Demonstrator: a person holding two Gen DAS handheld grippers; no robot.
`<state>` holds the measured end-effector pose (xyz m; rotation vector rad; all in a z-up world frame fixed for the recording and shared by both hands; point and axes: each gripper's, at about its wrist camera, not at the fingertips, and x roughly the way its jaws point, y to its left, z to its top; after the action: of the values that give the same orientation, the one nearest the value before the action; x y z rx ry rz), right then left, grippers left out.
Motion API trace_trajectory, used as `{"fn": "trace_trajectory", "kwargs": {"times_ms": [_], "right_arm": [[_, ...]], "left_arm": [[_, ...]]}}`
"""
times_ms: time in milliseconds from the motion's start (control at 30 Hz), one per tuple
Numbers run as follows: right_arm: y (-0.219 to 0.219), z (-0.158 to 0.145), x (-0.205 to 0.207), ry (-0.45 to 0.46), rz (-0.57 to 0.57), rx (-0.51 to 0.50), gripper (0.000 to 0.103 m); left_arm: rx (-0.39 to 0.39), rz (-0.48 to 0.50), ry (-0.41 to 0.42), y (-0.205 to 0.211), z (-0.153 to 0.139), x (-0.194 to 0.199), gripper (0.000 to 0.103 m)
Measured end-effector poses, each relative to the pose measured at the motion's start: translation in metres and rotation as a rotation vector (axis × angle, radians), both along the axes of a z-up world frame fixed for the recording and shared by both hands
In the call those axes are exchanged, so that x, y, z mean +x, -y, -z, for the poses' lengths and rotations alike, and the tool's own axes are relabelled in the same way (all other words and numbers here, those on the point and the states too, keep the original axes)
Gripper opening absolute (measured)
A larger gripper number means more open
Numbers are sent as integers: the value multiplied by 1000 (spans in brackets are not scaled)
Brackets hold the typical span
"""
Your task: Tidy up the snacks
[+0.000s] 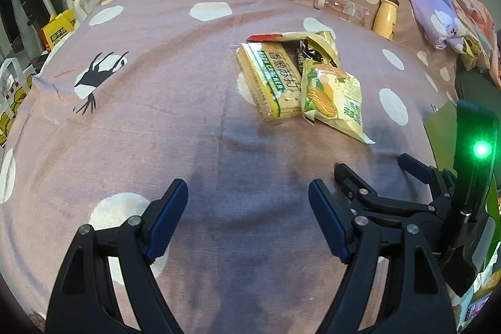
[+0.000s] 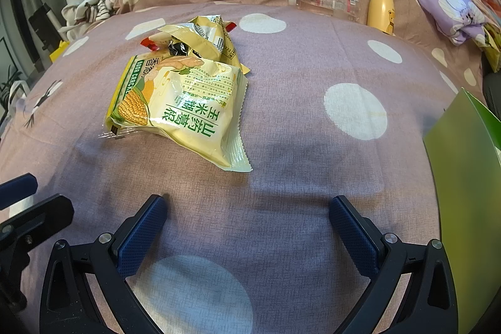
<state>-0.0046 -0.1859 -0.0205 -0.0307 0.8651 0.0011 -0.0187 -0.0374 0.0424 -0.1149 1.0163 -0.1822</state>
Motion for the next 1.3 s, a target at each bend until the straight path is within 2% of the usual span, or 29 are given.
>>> {"fn": "trace_trajectory", "kwargs": {"times_ms": [667, 1300], "right_arm": [[0, 0, 0, 0, 0, 0, 103], [0, 1, 0, 0, 0, 0, 103]], "left_arm": [[5, 3, 5, -2, -2, 0, 79], [-35, 2, 21, -9, -6, 0, 79]]}}
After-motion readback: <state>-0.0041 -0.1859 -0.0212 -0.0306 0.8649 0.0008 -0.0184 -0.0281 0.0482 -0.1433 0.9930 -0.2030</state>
